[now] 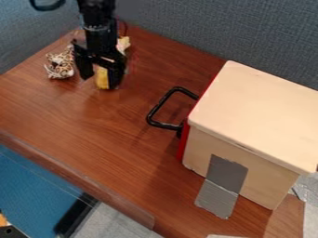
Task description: Put the yellow bell pepper on top of the drawer
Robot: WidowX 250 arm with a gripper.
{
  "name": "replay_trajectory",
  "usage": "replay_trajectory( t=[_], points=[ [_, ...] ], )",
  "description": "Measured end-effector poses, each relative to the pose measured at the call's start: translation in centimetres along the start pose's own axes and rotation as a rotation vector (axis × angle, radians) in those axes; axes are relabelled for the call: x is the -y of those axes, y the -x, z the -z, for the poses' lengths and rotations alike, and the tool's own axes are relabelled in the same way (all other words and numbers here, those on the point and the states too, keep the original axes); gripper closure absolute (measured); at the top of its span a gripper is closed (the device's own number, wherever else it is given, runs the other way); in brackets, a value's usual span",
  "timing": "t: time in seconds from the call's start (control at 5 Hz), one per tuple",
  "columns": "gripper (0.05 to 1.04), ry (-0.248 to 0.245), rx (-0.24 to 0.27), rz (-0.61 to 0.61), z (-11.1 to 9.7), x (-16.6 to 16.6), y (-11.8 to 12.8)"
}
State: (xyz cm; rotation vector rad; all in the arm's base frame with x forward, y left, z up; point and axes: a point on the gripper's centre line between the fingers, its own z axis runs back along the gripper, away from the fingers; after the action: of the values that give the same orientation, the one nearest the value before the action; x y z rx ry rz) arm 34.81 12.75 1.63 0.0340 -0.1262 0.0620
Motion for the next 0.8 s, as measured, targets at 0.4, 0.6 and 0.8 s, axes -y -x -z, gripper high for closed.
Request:
replay_trajectory(
  t=[0.4, 0.6, 0.8],
  points=[
    [0.083, -0.007, 0.03, -0.013, -0.5, -0.4, -1.0],
    [0.083, 0.008, 0.015, -0.046, 0.0, -0.4, -1.5],
    [0.083, 0.034, -0.001, -0.077, 0.0, 0.3, -2.1]
  ],
)
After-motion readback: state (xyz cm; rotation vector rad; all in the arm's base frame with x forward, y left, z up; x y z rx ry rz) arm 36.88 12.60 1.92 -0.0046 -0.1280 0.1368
